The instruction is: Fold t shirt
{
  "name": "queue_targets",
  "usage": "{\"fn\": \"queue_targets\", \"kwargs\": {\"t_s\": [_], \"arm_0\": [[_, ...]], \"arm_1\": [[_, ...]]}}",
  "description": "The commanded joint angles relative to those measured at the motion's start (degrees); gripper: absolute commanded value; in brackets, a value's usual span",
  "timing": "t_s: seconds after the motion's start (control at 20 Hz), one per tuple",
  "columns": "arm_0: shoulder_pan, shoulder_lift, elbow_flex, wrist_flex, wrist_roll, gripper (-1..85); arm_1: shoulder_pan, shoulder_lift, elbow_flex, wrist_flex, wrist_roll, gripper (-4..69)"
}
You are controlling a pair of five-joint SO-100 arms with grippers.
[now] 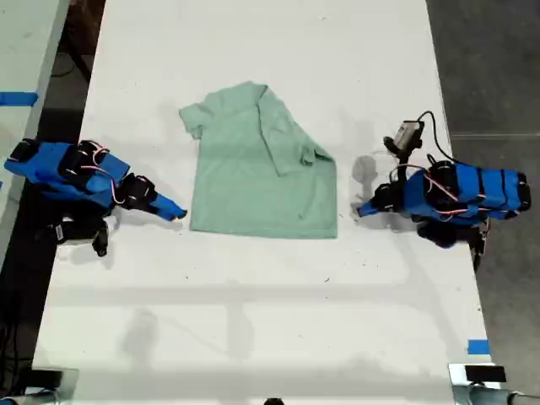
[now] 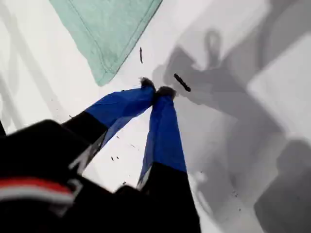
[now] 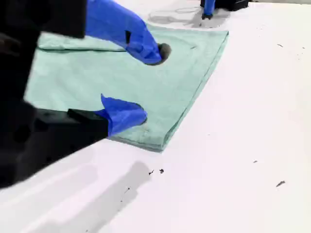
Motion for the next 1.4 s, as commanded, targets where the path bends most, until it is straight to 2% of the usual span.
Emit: {"fn": "queue_targets", "kwargs": {"t_s": [0.0,0.1,0.2,0.3,0.45,0.6,0.8,1.1,1.15,1.25,1.35], "arm_0": [[-21.9,0.0,-8.7,4.0,-1.4,-0.3],[-26.9,-5.6,-12.6,5.1,2.0,-0.3],[-33.6,-21.3,-19.9,2.1,7.4,-0.3],[-42.8,-42.5,-33.7,1.1,17.4,1.0],[-55.4,-73.0,-56.6,2.5,34.6,13.9],[-62.9,-100.5,-76.3,5.1,44.0,16.4],[-66.9,-119.6,-92.0,6.5,46.6,17.2],[-70.8,-127.0,-92.1,6.7,40.7,16.8],[-70.9,-127.7,-92.1,6.4,39.9,15.6],[-71.1,-130.3,-92.5,6.4,38.5,-0.2],[-70.5,-132.3,-95.3,7.6,38.5,-0.3]], "arm_1": [[-0.9,0.5,2.3,-0.9,0.8,0.2],[-0.7,0.5,2.3,-0.9,0.7,0.2],[-0.7,0.5,2.3,-0.9,0.7,0.2],[-0.7,0.5,2.3,-0.9,0.6,0.2],[-0.7,0.5,2.3,-0.9,0.5,0.2],[-0.9,0.5,2.3,-0.9,0.4,0.2],[-1.1,0.5,2.3,-0.9,0.2,0.2],[-1.1,0.5,2.3,-0.9,0.0,0.2],[-1.1,0.5,2.3,-0.9,-0.1,0.2],[-1.1,0.5,2.3,-0.9,-0.1,0.2],[-1.2,0.5,2.3,-0.9,-0.1,0.2]]}}
